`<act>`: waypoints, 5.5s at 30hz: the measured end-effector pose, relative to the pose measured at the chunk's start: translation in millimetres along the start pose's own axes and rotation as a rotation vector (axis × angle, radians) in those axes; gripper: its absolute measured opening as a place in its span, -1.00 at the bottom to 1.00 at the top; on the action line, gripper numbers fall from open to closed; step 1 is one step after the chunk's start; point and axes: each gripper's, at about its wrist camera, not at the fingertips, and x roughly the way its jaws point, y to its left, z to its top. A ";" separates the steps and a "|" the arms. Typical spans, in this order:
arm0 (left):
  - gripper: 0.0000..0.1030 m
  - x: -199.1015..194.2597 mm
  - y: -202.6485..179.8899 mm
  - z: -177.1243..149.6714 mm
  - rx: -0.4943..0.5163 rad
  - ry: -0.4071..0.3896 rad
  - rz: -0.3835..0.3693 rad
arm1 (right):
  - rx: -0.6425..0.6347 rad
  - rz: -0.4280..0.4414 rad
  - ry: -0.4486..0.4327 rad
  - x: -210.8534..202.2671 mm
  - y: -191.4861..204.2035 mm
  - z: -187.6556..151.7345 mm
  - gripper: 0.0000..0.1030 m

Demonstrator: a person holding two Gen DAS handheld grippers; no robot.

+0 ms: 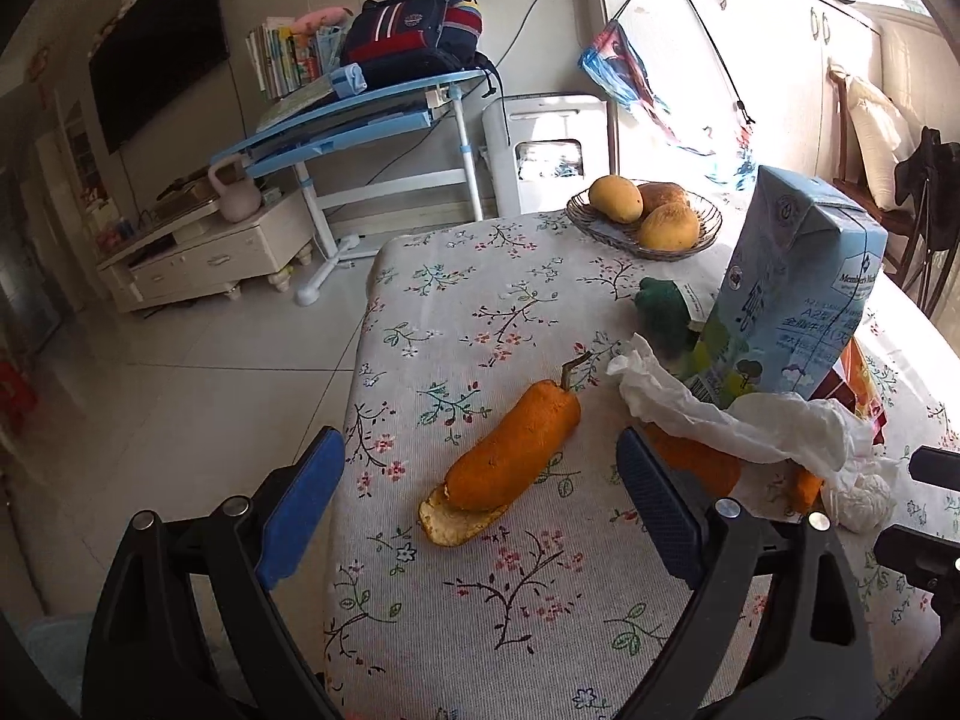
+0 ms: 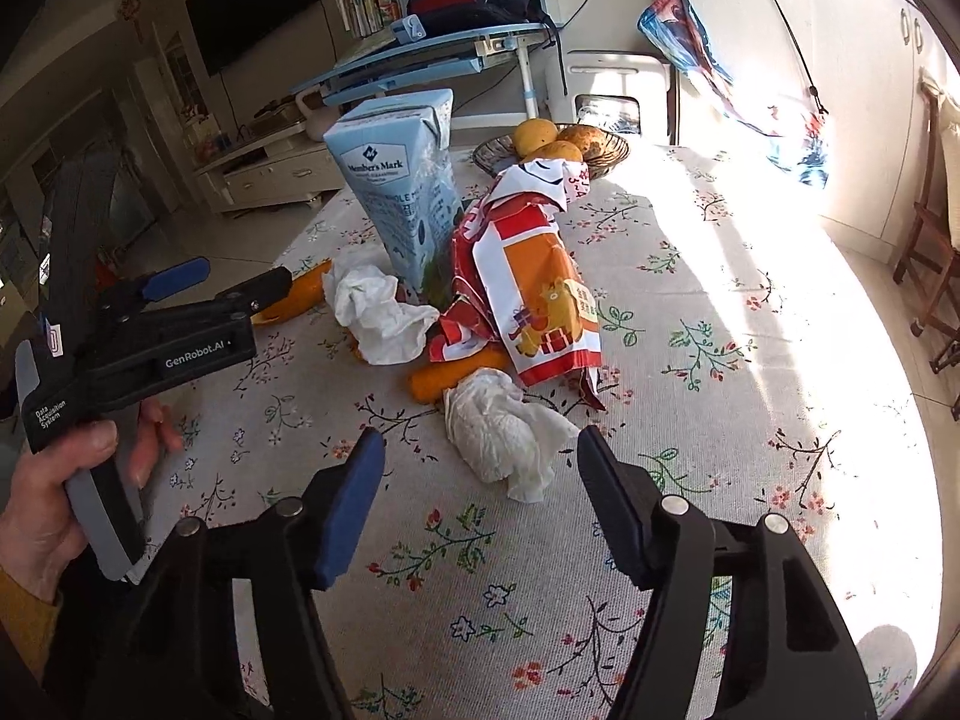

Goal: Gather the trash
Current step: 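Grasp the orange peel with the left tool while the right grasps a white tissue, then drop the peel and tissue into the yellow basin, opening both tools, then move both tools back over the table toward the carton and tissue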

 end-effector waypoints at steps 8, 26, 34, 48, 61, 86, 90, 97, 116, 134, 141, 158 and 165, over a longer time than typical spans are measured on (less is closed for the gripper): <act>0.49 33.8 -10.3 8.6 0.066 0.099 -0.036 | 0.014 -0.003 0.025 10.4 -5.7 0.8 0.10; -0.63 15.7 -0.3 -19.6 -0.052 0.208 -0.292 | 0.031 0.055 0.034 7.4 -10.1 1.2 -0.55; -0.63 -11.8 -8.6 -27.0 -0.062 0.162 -0.313 | 0.036 0.104 0.033 -1.0 -1.1 -3.7 -0.55; -0.63 -91.4 -12.4 -68.2 -0.141 0.055 -0.327 | 0.022 0.176 0.002 -37.5 10.8 -18.7 -0.55; -0.63 -150.8 -29.2 -99.1 -0.123 0.040 -0.334 | 0.023 0.222 0.123 -65.5 24.4 -100.2 -0.54; -0.62 -206.3 -56.2 -149.8 -0.051 0.077 -0.370 | 0.203 0.125 -0.070 -117.7 6.2 -129.4 0.27; -0.62 -202.3 -78.1 -169.9 -0.003 0.153 -0.404 | 0.244 0.105 -0.131 -128.5 -5.3 -126.8 0.29; -0.56 -185.2 -109.6 -206.2 0.102 0.299 -0.442 | 0.246 0.092 -0.156 -132.0 -6.3 -123.9 0.29; 0.59 -204.5 -42.8 -192.5 -0.140 0.015 -0.192 | 0.193 0.034 -0.161 -135.2 4.3 -130.6 0.39; 0.71 -203.1 -41.9 -197.2 -0.139 0.006 -0.158 | 0.149 0.012 -0.132 -126.9 15.9 -134.4 0.46; 0.72 -201.8 -44.3 -199.1 -0.128 0.013 -0.149 | 0.143 0.014 -0.124 -125.5 17.7 -135.3 0.47; 0.74 -190.3 -30.1 -164.5 -0.201 -0.009 -0.183 | 0.135 0.056 -0.114 -116.7 21.5 -121.2 0.47; 0.74 -168.0 -22.0 -124.6 -0.195 -0.031 -0.160 | 0.113 0.056 -0.102 -108.4 11.1 -100.2 0.47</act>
